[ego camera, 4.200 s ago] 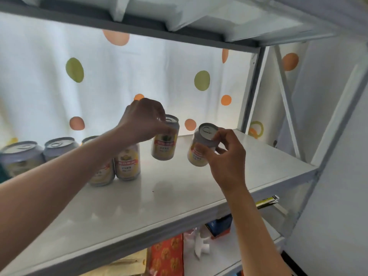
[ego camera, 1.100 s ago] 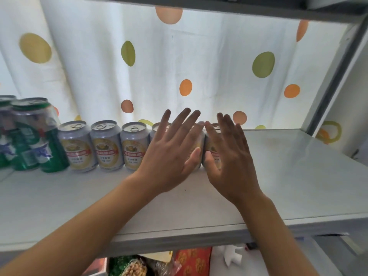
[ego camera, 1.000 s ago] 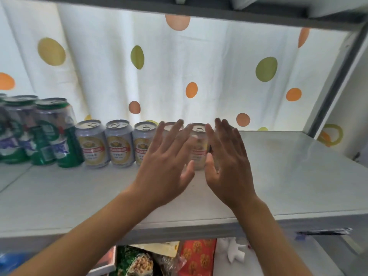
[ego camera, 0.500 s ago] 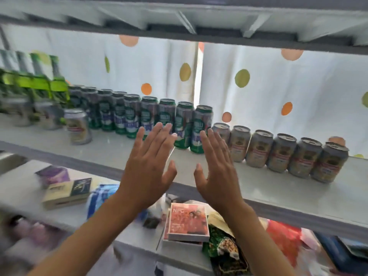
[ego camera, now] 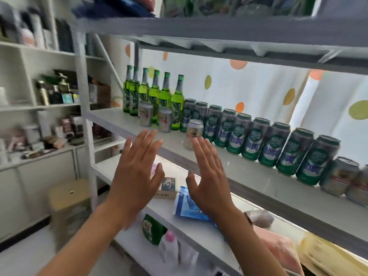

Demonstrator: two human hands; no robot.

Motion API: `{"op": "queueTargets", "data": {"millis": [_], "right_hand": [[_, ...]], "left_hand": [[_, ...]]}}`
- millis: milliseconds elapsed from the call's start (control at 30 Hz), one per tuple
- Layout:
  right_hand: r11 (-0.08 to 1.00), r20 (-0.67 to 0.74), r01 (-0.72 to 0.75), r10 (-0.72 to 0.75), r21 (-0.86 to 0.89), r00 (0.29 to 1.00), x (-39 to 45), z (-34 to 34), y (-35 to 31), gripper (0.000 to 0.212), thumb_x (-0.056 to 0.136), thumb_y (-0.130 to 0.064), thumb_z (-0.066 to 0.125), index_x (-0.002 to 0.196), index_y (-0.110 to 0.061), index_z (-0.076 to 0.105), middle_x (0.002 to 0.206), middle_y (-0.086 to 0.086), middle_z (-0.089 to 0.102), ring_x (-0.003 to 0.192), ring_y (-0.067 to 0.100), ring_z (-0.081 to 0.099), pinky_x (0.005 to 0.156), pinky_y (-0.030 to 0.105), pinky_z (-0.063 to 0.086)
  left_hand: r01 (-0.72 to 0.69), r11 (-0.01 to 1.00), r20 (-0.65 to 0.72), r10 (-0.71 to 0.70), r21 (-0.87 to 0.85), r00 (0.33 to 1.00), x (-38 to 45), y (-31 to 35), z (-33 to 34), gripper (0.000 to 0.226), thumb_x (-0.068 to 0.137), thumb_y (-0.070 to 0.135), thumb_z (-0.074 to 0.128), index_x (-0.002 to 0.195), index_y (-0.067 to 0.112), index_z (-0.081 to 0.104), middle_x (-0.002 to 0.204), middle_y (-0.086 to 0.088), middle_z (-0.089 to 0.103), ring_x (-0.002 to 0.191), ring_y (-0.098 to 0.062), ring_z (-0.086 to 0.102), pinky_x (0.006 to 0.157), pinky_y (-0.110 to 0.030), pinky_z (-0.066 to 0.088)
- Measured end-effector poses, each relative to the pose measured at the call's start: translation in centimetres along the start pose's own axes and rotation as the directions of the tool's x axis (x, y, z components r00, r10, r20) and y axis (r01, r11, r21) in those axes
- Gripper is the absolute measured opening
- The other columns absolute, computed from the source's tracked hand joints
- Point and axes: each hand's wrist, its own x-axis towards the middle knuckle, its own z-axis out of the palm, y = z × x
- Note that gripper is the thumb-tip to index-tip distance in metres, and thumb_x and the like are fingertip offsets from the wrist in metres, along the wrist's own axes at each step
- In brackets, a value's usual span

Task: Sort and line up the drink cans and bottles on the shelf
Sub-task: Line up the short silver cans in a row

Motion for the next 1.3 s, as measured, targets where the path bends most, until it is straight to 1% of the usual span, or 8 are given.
{"op": "queueTargets", "data": {"millis": [100, 367, 600, 800, 967, 1100, 1200, 1300], "right_hand": [[0.999, 0.015, 0.001, -0.002, 0.041, 1.000, 1.8, 3.0, -2.2, 0.079, 0.086, -0.011, 0.060, 0.156, -0.017, 0.024, 0.162, 0.008, 0.027, 0.152, 0.022, 0.017, 0.122, 0.044, 0.022], [0.995, 0.060, -0.013, 0.007, 0.095, 0.998, 6.5, 9.8, -3.7, 0.081, 0.089, -0.013, 0.063, 0.157, -0.023, 0.021, 0.163, 0.001, 0.026, 0.152, 0.014, 0.014, 0.120, 0.033, 0.015], [0.968, 0.069, -0.119, 0.106, 0.220, 0.992, 12.1, 15.9, -2.2, 0.080, 0.090, -0.013, 0.061, 0.157, -0.027, 0.020, 0.164, -0.001, 0.022, 0.152, 0.015, 0.013, 0.122, 0.039, 0.019], [0.913, 0.040, -0.255, 0.256, 0.320, 0.966, 17.4, 21.1, 0.7, 0.064, 0.093, -0.008, 0.058, 0.152, -0.019, 0.037, 0.162, 0.005, 0.028, 0.152, 0.019, 0.016, 0.122, 0.046, 0.023], [0.895, 0.002, -0.315, 0.331, 0.316, 0.944, 21.1, 23.3, 4.0, 0.055, 0.091, -0.006, 0.059, 0.144, -0.015, 0.049, 0.161, 0.006, 0.029, 0.152, 0.020, 0.015, 0.122, 0.045, 0.022], [0.895, -0.049, -0.348, 0.375, 0.279, 0.926, 23.2, 24.2, 5.9, 0.052, 0.088, -0.007, 0.060, 0.139, -0.016, 0.052, 0.162, 0.010, 0.025, 0.152, 0.025, 0.013, 0.120, 0.049, 0.025], [0.896, -0.030, -0.391, 0.406, 0.212, 0.914, 24.1, 24.1, 6.9, 0.053, 0.087, -0.009, 0.060, 0.138, -0.020, 0.052, 0.162, 0.010, 0.023, 0.152, 0.027, 0.012, 0.120, 0.049, 0.024], [0.895, 0.006, -0.407, 0.413, 0.184, 0.911, 24.6, 24.3, 7.3, 0.055, 0.087, -0.011, 0.060, 0.140, -0.024, 0.050, 0.163, 0.008, 0.020, 0.152, 0.025, 0.008, 0.121, 0.046, 0.022]], "left_hand": [[0.036, 0.999, -0.021, -0.036, 0.019, 0.999, -0.4, -3.7, -1.5, 0.051, 0.089, 0.025, 0.044, 0.134, 0.004, 0.051, 0.148, -0.015, 0.043, 0.142, -0.029, 0.031, 0.118, -0.050, 0.019], [0.106, 0.992, -0.009, -0.106, 0.071, 0.994, -0.6, -11.6, -1.6, 0.054, 0.089, 0.027, 0.043, 0.140, 0.011, 0.044, 0.153, -0.010, 0.037, 0.147, -0.023, 0.022, 0.122, -0.041, 0.009], [0.148, 0.975, 0.030, -0.155, 0.164, 0.987, 0.6, -17.8, 0.5, 0.056, 0.090, 0.030, 0.038, 0.142, 0.012, 0.042, 0.155, -0.008, 0.034, 0.148, -0.020, 0.019, 0.122, -0.040, 0.007], [0.170, 0.971, 0.061, -0.183, 0.170, 0.981, 3.6, -22.8, 3.6, 0.056, 0.089, 0.027, 0.041, 0.142, 0.010, 0.042, 0.154, -0.008, 0.035, 0.148, -0.021, 0.019, 0.121, -0.046, 0.012], [0.209, 0.962, 0.095, -0.228, 0.177, 0.969, 6.3, -26.2, 7.7, 0.057, 0.090, 0.032, 0.040, 0.142, 0.010, 0.043, 0.153, -0.008, 0.036, 0.147, -0.019, 0.018, 0.121, -0.041, 0.010], [0.196, 0.972, 0.086, -0.208, 0.130, 0.974, 8.6, -28.0, 10.9, 0.056, 0.091, 0.032, 0.043, 0.143, 0.012, 0.041, 0.154, -0.006, 0.036, 0.147, -0.019, 0.019, 0.121, -0.040, 0.010], [0.192, 0.978, 0.077, -0.198, 0.079, 0.977, 10.3, -28.5, 12.9, 0.056, 0.090, 0.027, 0.048, 0.143, 0.011, 0.041, 0.154, -0.006, 0.035, 0.147, -0.018, 0.019, 0.121, -0.038, 0.009], [0.189, 0.982, 0.074, -0.190, 0.018, 0.979, 12.4, -28.4, 14.7, 0.054, 0.090, 0.026, 0.048, 0.142, 0.012, 0.042, 0.154, -0.007, 0.035, 0.147, -0.019, 0.020, 0.121, -0.042, 0.011]]}}
